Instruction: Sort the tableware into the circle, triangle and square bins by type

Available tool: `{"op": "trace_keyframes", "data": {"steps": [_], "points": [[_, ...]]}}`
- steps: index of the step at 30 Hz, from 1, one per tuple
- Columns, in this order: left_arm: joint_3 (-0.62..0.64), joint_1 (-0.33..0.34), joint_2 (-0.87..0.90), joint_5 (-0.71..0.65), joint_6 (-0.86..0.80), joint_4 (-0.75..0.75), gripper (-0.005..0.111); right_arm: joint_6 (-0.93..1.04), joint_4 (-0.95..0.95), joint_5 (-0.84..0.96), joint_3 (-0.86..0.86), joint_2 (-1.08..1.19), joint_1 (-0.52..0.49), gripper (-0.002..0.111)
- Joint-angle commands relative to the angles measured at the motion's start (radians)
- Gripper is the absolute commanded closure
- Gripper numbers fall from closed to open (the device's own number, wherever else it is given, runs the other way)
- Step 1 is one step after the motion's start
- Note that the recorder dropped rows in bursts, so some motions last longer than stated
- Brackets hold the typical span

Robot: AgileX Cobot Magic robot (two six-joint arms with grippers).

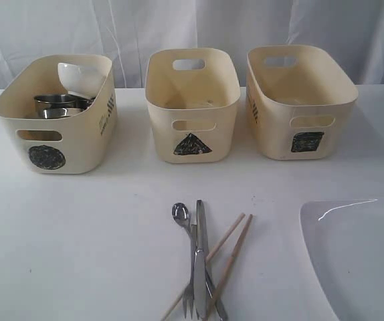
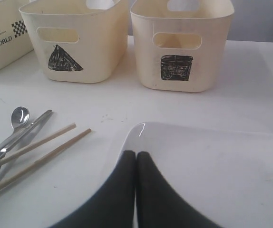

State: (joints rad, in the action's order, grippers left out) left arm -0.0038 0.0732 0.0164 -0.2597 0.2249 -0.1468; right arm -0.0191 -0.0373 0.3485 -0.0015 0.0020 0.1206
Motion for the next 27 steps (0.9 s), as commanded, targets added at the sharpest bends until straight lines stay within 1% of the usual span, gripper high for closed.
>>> {"op": "trace_keyframes", "data": {"steps": [1, 6, 9, 12, 15, 16, 17, 18, 19, 20, 21, 24, 25, 26, 27], "points": [[0.004, -0.005, 0.003, -0.033, 0.010, 0.007, 0.107, 0.072, 0.090, -0.036, 0.002, -0.002, 0.000, 0.108], [0.004, -0.005, 0.003, -0.033, 0.010, 0.007, 0.107, 0.067, 0.091, -0.135, 0.002, -0.002, 0.000, 0.108], [0.004, -0.005, 0.003, -0.033, 0.010, 0.011, 0.107, 0.019, 0.037, -0.275, 0.002, -0.002, 0.000, 0.108], [0.004, -0.005, 0.003, -0.033, 0.010, 0.011, 0.107, -0.114, -0.041, -0.518, 0.002, -0.002, 0.000, 0.108], [0.004, -0.005, 0.003, -0.033, 0.010, 0.011, 0.107, -0.240, -0.113, -0.809, 0.002, -0.002, 0.000, 0.108], [0.004, -0.005, 0.003, -0.033, 0.010, 0.011, 0.107, -0.240, -0.193, -0.902, 0.002, -0.002, 0.000, 0.108], [0.004, -0.005, 0.003, -0.033, 0.006, 0.011, 0.107, -0.261, -0.389, -1.007, 0.002, -0.002, 0.000, 0.108], [0.004, -0.005, 0.003, -0.033, 0.006, 0.011, 0.107, -0.295, -0.492, -1.036, -0.011, -0.002, 0.000, 0.108], [0.004, -0.005, 0.001, -0.031, 0.006, 0.011, 0.107, -0.462, -0.625, -1.039, -0.059, -0.002, 0.000, 0.108], [0.004, -0.005, 0.001, -0.031, 0.006, 0.011, 0.107, -0.555, -0.636, -1.022, -0.088, 0.013, 0.000, 0.108], [0.004, -0.005, 0.001, -0.029, 0.006, 0.011, 0.107, -0.586, -0.634, -1.027, -0.148, 0.085, 0.000, 0.108], [0.004, -0.005, 0.001, -0.029, 0.006, 0.011, 0.107, -0.582, -0.614, -1.043, -0.285, 0.287, 0.000, 0.108], [0.004, -0.005, 0.001, -0.029, 0.006, 0.011, 0.107, -0.563, -0.569, -1.054, -0.358, 0.415, 0.000, 0.108], [0.004, -0.005, 0.001, -0.029, 0.006, 0.011, 0.107, -0.509, -0.430, -1.058, -0.410, 0.503, 0.000, 0.108], [0.004, -0.005, 0.001, -0.029, 0.006, 0.011, 0.107, -0.489, -0.167, -1.024, -0.468, 0.589, 0.000, 0.108]]}}
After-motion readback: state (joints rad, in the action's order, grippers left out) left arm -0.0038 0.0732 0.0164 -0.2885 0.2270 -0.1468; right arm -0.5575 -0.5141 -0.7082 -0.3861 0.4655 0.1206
